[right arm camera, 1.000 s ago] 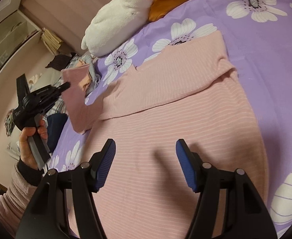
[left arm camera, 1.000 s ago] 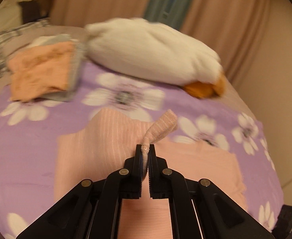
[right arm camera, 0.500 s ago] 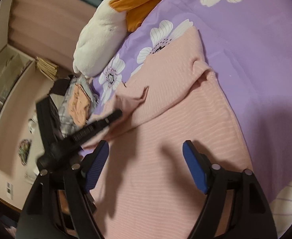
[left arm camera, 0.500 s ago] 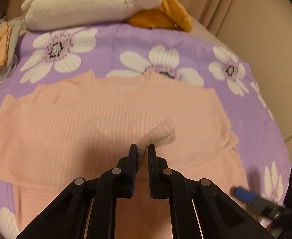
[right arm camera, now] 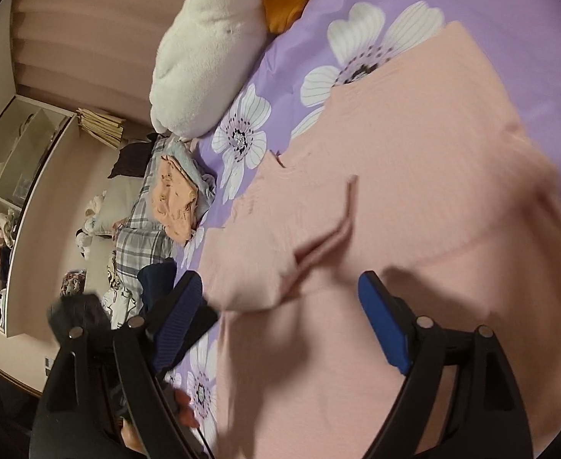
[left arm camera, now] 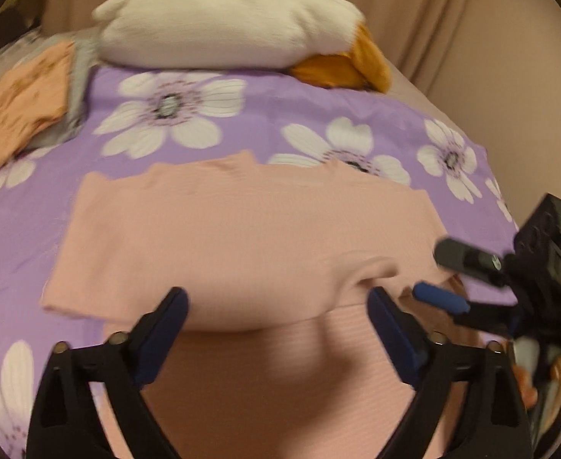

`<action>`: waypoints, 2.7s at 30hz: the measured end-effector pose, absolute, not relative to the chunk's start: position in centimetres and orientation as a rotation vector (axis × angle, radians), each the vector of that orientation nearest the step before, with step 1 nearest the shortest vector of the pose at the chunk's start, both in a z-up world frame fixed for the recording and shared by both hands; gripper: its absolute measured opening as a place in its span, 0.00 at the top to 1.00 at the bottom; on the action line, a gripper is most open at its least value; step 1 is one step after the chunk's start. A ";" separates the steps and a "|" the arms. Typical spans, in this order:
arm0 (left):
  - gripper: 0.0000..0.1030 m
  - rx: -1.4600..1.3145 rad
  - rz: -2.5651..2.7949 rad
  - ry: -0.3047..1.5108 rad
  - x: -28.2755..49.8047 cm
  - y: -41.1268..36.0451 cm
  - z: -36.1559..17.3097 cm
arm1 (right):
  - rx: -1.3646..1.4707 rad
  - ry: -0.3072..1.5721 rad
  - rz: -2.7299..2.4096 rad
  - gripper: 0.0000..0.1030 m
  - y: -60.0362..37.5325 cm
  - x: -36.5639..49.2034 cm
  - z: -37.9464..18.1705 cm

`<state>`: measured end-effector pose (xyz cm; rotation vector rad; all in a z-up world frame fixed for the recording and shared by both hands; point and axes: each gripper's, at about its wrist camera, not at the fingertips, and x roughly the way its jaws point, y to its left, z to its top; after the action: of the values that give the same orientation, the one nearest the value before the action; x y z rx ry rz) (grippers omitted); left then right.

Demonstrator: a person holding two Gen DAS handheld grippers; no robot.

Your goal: Fold small clothes

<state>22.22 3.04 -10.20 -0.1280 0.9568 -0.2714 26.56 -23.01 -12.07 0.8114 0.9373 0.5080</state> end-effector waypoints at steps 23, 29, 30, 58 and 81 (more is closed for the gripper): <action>0.02 -0.332 -0.148 0.973 21.8 12.8 -9.6 | 0.442 0.897 0.355 0.93 -21.0 31.1 -6.9; 0.02 -0.313 -0.180 0.969 22.7 11.4 -9.3 | 0.421 0.845 0.300 0.92 -25.1 30.5 -5.6; 0.02 -0.308 -0.185 0.972 22.9 11.1 -9.4 | 0.426 0.859 0.298 0.91 -25.4 30.5 -6.0; 0.02 -0.119 -0.166 1.106 26.8 8.0 -15.9 | 0.342 0.945 0.214 0.89 -27.2 29.2 -12.8; 0.02 -0.129 -0.204 1.103 16.5 9.5 -13.6 | 0.384 0.954 0.222 0.36 -30.1 18.2 -11.6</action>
<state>16.50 9.55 -13.60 -0.1293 1.1029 -0.2036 18.23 -30.07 -11.62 0.3844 0.9536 0.2217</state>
